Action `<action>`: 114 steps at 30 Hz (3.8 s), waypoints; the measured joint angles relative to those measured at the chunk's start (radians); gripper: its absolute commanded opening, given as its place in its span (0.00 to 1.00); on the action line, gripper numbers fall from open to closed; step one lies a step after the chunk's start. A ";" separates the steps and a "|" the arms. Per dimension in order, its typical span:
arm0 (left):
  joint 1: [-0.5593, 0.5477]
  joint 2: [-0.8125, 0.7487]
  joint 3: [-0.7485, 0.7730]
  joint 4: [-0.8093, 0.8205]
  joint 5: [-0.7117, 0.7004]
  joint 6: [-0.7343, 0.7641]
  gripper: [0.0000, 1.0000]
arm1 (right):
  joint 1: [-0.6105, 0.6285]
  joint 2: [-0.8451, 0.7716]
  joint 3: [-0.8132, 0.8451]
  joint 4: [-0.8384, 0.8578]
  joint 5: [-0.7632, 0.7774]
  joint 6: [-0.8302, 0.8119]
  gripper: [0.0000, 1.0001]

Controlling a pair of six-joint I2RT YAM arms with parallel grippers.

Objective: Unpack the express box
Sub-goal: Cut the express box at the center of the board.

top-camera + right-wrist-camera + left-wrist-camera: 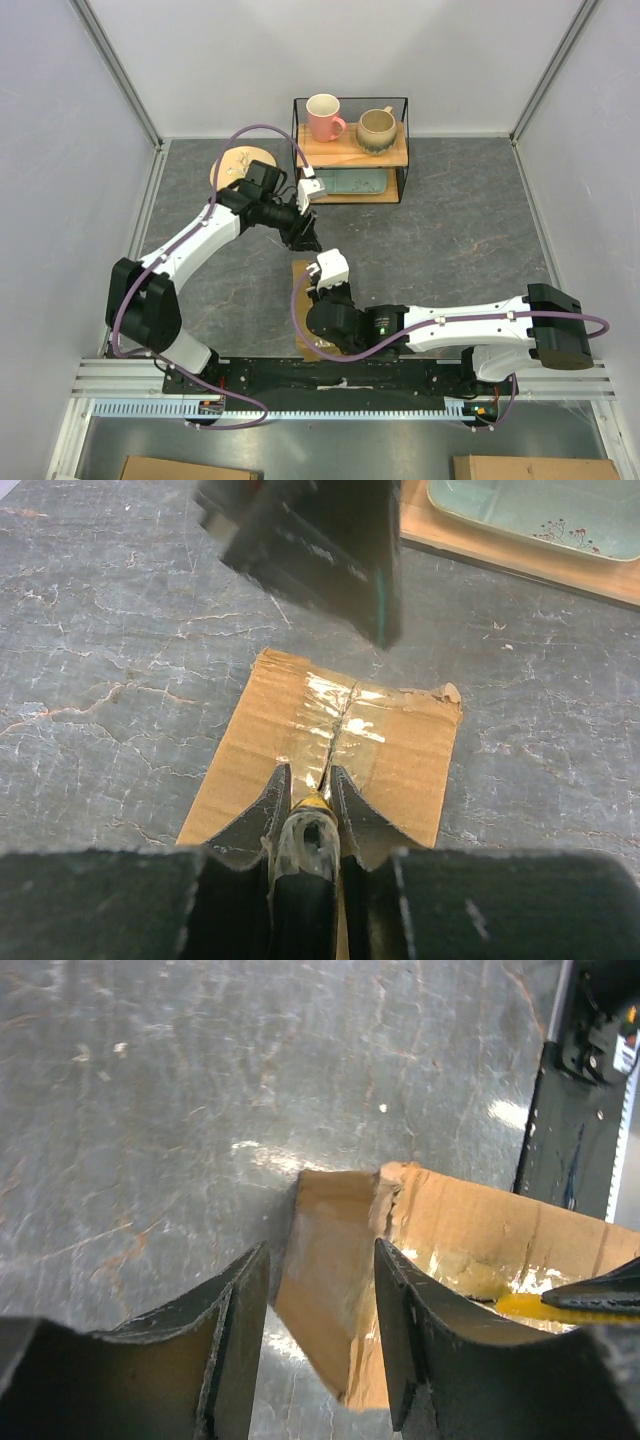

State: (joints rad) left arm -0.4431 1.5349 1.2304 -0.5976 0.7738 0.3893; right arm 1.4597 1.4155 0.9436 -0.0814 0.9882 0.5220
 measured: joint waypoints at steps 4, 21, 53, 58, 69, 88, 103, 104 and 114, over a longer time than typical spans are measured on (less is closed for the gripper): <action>-0.028 0.061 0.002 -0.019 0.051 0.077 0.52 | 0.000 0.009 0.007 0.013 -0.008 -0.022 0.00; -0.037 0.117 0.022 -0.103 0.175 0.257 0.53 | -0.002 0.009 0.007 0.018 -0.029 -0.051 0.00; -0.052 0.106 0.013 -0.116 0.050 0.099 0.02 | -0.027 0.016 -0.003 0.030 -0.027 -0.058 0.00; -0.047 0.085 -0.017 -0.083 0.061 0.100 0.02 | -0.029 -0.023 -0.032 0.042 -0.039 -0.025 0.00; -0.034 0.068 -0.044 -0.041 0.058 0.102 0.02 | -0.016 -0.103 -0.057 -0.054 -0.160 -0.020 0.00; -0.034 0.063 -0.053 -0.010 0.035 0.082 0.02 | 0.082 -0.142 -0.013 -0.273 -0.133 0.084 0.00; -0.043 0.060 -0.053 0.028 -0.018 0.019 0.02 | 0.149 -0.163 0.010 -0.397 -0.004 0.196 0.00; -0.043 0.060 -0.053 0.030 -0.022 0.018 0.02 | 0.151 -0.167 0.010 -0.402 -0.001 0.203 0.00; -0.048 0.052 -0.061 0.045 -0.032 0.017 0.02 | 0.220 -0.225 0.000 -0.455 0.050 0.269 0.00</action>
State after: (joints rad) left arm -0.4908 1.5871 1.1694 -0.5526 0.7418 0.4065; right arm 1.6798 1.1900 0.9436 -0.5365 1.0378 0.7914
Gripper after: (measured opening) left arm 0.047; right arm 0.211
